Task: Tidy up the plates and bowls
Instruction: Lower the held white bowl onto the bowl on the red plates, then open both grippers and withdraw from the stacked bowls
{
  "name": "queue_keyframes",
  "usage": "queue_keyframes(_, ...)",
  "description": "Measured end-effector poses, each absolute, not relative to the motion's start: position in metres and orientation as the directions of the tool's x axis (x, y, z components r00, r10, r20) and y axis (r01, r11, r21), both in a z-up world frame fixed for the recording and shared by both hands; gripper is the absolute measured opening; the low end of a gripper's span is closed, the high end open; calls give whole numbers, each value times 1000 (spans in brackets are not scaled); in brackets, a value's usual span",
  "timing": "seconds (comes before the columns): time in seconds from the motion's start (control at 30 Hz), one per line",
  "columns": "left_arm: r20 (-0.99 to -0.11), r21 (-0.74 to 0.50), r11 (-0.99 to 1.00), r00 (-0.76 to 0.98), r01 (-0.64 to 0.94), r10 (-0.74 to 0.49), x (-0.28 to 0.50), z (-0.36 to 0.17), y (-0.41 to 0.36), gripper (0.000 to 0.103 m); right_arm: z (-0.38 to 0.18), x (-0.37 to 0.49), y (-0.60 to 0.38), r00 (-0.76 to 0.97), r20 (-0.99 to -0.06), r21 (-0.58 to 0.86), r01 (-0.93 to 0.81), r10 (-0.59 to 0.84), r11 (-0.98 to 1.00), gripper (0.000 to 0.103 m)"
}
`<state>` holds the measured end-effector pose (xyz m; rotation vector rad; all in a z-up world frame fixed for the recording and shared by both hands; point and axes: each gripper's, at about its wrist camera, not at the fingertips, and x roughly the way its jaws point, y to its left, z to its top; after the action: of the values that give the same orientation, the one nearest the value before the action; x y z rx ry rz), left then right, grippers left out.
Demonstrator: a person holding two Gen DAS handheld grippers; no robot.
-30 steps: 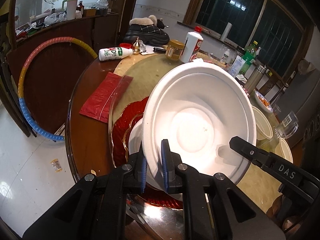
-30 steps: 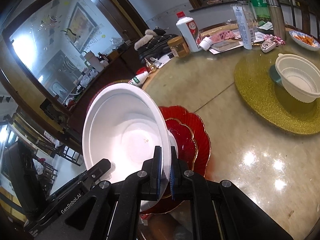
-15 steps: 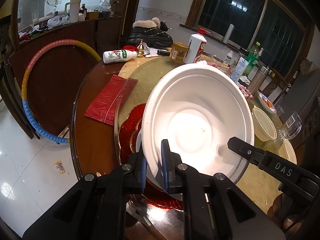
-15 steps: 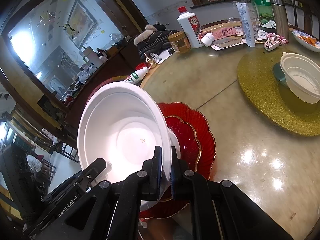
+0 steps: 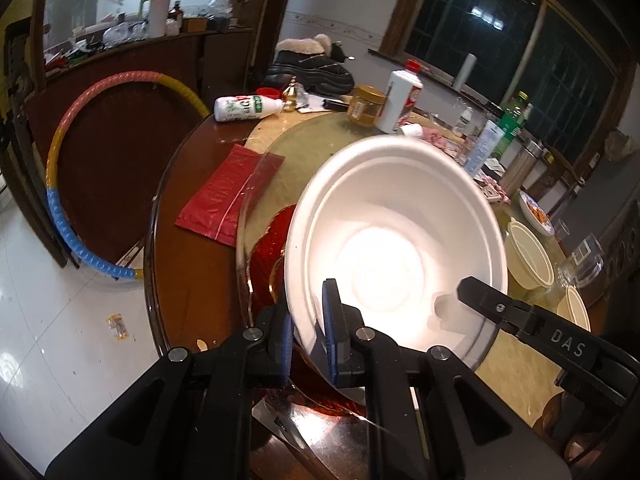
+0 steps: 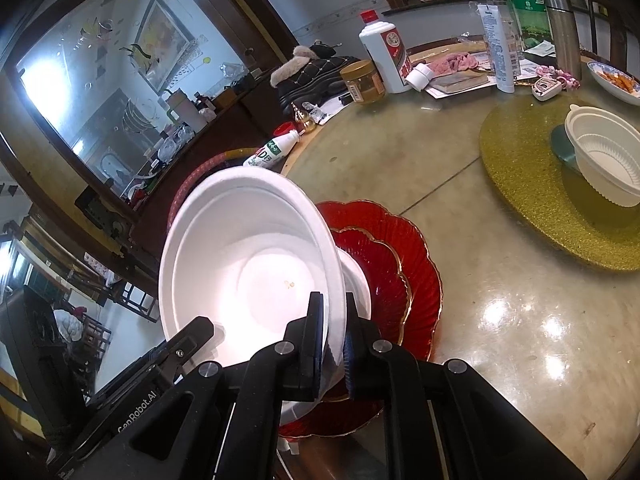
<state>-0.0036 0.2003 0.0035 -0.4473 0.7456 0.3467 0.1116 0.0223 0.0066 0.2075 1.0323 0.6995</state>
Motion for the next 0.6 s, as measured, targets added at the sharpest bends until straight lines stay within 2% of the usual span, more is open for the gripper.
queue_keyframes(0.07,-718,-279,837,681,-471,144,-4,2,205,12,7,112,21,324,-713,474,-431,622,768,12)
queue_keyframes(0.17,-708,-288,815,685,-502,172,-8,6,210,24,9,112,17,342,-696,482,-430,631,764,29)
queue_keyframes(0.2,-695,-296,802,693,-519,192,-11,9,212,33,11,112,14,349,-686,490,-428,639,759,37)
queue_keyframes(0.23,-675,-307,786,705,-537,219,-16,13,214,49,13,113,10,358,-677,495,-425,643,758,43)
queue_keyframes(0.27,-657,-315,772,714,-553,243,-20,17,215,57,16,113,5,377,-664,501,-418,646,758,46)
queue_keyframes(0.3,-627,-332,749,727,-574,279,-28,22,216,67,18,113,1,389,-654,506,-413,649,757,53)
queue_keyframes(0.37,-572,-376,716,755,-588,320,-40,31,218,72,22,114,-11,407,-635,527,-394,657,753,62)
queue_keyframes(0.43,-529,-404,701,775,-588,345,-47,39,217,82,26,115,-23,424,-611,549,-381,669,744,77)
queue_keyframes(0.53,-458,-405,717,805,-567,377,-48,56,202,83,34,117,-49,473,-581,566,-350,663,746,84)
queue_keyframes(0.6,-432,-382,765,832,-519,349,-36,67,183,85,37,122,-74,498,-563,586,-322,659,744,85)
